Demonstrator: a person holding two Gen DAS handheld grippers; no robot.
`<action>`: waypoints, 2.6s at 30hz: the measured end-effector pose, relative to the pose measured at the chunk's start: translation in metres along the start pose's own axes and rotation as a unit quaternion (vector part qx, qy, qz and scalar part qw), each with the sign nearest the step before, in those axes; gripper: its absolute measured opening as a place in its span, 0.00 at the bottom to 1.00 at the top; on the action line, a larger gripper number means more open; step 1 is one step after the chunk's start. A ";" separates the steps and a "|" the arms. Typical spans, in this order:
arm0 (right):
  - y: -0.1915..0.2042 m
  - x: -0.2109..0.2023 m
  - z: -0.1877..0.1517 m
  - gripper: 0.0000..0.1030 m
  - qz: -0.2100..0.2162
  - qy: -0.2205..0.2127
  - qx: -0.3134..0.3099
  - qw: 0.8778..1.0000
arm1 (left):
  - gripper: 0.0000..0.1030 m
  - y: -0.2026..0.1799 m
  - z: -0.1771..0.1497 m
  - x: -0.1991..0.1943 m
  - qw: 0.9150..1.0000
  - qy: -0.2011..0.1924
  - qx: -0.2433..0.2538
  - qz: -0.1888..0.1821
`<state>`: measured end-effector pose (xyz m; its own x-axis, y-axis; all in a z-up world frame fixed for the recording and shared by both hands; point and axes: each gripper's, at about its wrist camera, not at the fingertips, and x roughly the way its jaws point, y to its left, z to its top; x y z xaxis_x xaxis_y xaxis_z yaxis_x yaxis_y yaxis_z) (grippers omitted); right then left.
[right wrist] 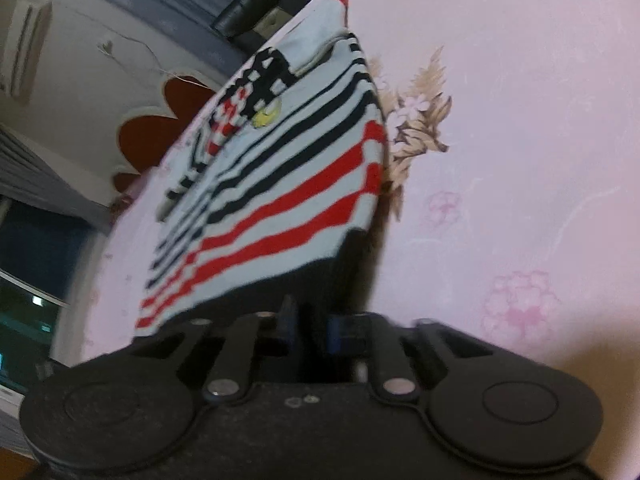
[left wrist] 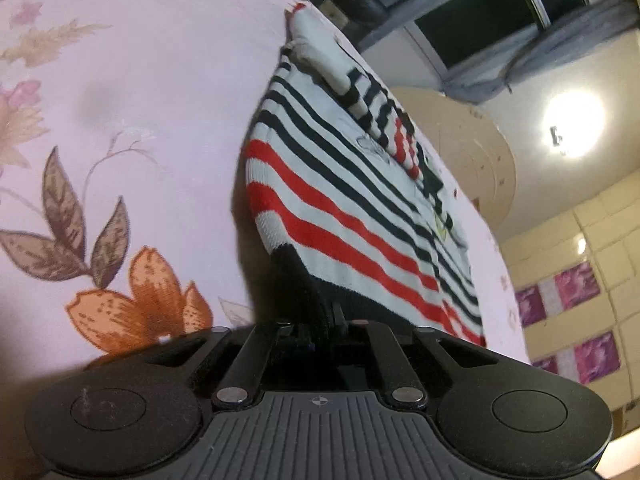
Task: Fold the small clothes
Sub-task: 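Lift the hem with both grippers and fold it toward the collar, then lay the black hem over the collar and open both grippers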
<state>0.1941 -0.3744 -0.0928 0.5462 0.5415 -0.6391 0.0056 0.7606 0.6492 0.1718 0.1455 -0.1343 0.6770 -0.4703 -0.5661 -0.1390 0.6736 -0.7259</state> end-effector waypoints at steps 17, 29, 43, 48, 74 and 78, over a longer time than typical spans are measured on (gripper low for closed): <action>-0.013 -0.021 0.004 0.05 0.018 -0.038 0.029 0.999 | 0.05 0.007 0.001 -0.022 0.998 -0.048 -0.032 -0.004; 0.044 -0.011 0.122 0.05 0.050 -0.122 0.000 0.991 | 0.05 -0.065 0.118 0.007 0.991 -0.123 -0.005 -0.047; 0.025 0.144 0.298 0.06 0.050 -0.074 0.040 0.995 | 0.05 -0.083 0.256 0.168 0.995 -0.087 0.007 0.038; 0.009 0.187 0.316 0.22 0.047 -0.070 0.026 0.996 | 0.53 -0.081 0.268 0.182 0.994 -0.105 0.014 0.030; 0.094 0.207 0.291 0.05 -0.129 -0.129 -0.342 0.922 | 0.04 -0.142 0.257 0.203 0.926 -0.152 0.302 0.170; 0.098 0.196 0.304 0.05 -0.120 -0.173 -0.341 0.916 | 0.04 -0.148 0.269 0.203 0.920 -0.171 0.303 0.181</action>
<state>0.5561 -0.3029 -0.0292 0.8311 0.2736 -0.4841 -0.2999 0.9537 0.0240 0.5246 0.1034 -0.0366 0.8684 -0.0155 -0.4957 -0.0414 0.9938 -0.1036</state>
